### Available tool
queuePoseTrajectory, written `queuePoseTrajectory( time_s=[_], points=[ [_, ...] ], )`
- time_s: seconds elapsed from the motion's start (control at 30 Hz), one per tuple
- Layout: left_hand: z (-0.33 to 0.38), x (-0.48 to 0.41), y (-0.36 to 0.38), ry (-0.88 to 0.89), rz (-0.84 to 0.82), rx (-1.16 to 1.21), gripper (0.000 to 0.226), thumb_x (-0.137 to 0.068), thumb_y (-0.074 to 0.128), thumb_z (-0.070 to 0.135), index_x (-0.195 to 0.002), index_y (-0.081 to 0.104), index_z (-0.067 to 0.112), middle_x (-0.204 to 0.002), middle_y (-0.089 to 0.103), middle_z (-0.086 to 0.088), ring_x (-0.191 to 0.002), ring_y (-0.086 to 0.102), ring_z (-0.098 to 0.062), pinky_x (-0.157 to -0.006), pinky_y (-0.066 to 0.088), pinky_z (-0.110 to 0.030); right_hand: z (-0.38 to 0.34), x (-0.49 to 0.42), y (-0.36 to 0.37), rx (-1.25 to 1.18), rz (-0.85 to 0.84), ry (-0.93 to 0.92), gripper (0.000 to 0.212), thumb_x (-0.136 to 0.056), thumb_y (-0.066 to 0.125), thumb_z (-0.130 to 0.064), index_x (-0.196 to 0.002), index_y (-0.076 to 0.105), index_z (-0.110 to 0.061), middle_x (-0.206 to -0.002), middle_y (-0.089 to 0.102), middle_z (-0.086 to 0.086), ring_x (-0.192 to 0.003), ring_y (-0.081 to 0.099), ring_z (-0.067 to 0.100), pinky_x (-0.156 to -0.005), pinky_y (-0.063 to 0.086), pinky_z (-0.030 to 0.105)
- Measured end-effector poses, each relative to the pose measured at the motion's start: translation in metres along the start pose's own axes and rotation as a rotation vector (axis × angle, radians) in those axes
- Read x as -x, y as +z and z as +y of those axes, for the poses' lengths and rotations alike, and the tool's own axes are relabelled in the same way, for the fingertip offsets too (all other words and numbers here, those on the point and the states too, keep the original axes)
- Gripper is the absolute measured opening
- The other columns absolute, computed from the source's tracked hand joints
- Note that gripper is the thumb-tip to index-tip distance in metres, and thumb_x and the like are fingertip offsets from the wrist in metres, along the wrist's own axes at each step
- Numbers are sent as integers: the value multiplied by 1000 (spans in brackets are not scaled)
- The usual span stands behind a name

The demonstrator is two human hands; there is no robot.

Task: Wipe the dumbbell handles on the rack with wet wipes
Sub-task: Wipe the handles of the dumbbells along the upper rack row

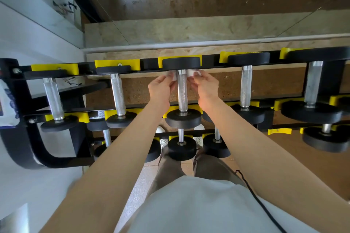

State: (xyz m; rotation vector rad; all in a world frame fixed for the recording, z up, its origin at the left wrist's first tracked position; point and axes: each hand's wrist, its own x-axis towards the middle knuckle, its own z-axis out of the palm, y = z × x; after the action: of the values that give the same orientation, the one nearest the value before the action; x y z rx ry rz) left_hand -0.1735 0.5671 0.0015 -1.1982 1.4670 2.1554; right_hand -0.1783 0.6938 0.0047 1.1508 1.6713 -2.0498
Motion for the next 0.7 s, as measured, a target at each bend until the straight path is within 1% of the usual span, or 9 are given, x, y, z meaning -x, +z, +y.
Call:
queuePoseTrajectory(
  time_s=[0.07, 0.13, 0.2, 0.27, 0.37, 0.43, 0.5, 0.6, 0.7],
  points=[
    [-4, -5, 10, -25, 5, -35, 12, -95, 67, 5, -105, 74, 5, -103, 75, -12, -99, 72, -26, -92, 59, -38, 0, 2, -5, -19, 81, -64, 19, -97, 62, -10, -114, 69, -13, -94, 74, 1, -89, 73, 13, -79, 58, 21],
    [-6, -9, 13, -48, 22, -49, 14, -97, 64, 4, -108, 73, 5, -104, 75, -13, -97, 72, -27, -93, 59, -41, 1, 4, -7, -6, 105, -107, 14, -96, 64, -11, -106, 70, -17, -93, 74, -1, -87, 73, 10, -78, 58, 20],
    [-4, -8, 9, -48, 34, -33, 16, -98, 63, 6, -111, 72, 3, -107, 75, -14, -99, 73, -27, -92, 60, -40, 0, 6, -5, 60, 73, -134, 13, -94, 66, -10, -99, 69, -21, -93, 74, -2, -87, 72, 9, -81, 58, 22],
    [-1, -5, -2, -20, 86, 15, 13, -99, 63, 11, -108, 71, 6, -109, 74, -13, -102, 73, -26, -91, 60, -35, 0, 5, 0, 132, -6, -114, 16, -92, 67, -7, -93, 70, -23, -91, 73, -3, -87, 70, 12, -83, 57, 26],
    [-1, 1, -16, 33, 144, 77, 10, -99, 63, 11, -97, 71, 16, -104, 73, -6, -98, 72, -17, -88, 60, -28, -2, 2, 7, 185, -66, -49, 13, -95, 62, -3, -95, 72, -12, -84, 71, 0, -79, 67, 16, -75, 56, 27],
    [-4, 1, -18, 67, 120, 51, 12, -99, 63, 10, -96, 73, 17, -99, 74, -4, -94, 72, -15, -88, 60, -28, -5, -2, 4, 176, -42, -37, 14, -95, 62, -3, -96, 72, -13, -85, 72, -1, -79, 69, 14, -78, 57, 27],
    [-11, 2, -11, 65, 45, -21, 13, -98, 64, 11, -92, 75, 16, -97, 75, -6, -95, 71, -19, -91, 59, -33, -9, -2, -8, 110, 13, -48, 17, -96, 62, -5, -92, 69, -19, -87, 73, -2, -82, 71, 12, -79, 59, 24],
    [-19, 2, -3, 21, -43, -130, 14, -99, 63, 13, -93, 76, 14, -94, 74, -8, -86, 68, -21, -81, 58, -33, -8, -2, -24, 56, 84, -65, 15, -97, 62, -9, -93, 68, -21, -92, 73, -2, -85, 71, 10, -82, 59, 25],
    [-21, 4, -14, 21, 3, -124, 11, -100, 62, 12, -97, 73, 13, -101, 73, -10, -88, 68, -19, -78, 58, -28, 2, 2, -26, 113, 31, -38, 18, -94, 61, 0, -92, 68, -17, -94, 71, 0, -85, 69, 12, -80, 59, 25]
  ],
)
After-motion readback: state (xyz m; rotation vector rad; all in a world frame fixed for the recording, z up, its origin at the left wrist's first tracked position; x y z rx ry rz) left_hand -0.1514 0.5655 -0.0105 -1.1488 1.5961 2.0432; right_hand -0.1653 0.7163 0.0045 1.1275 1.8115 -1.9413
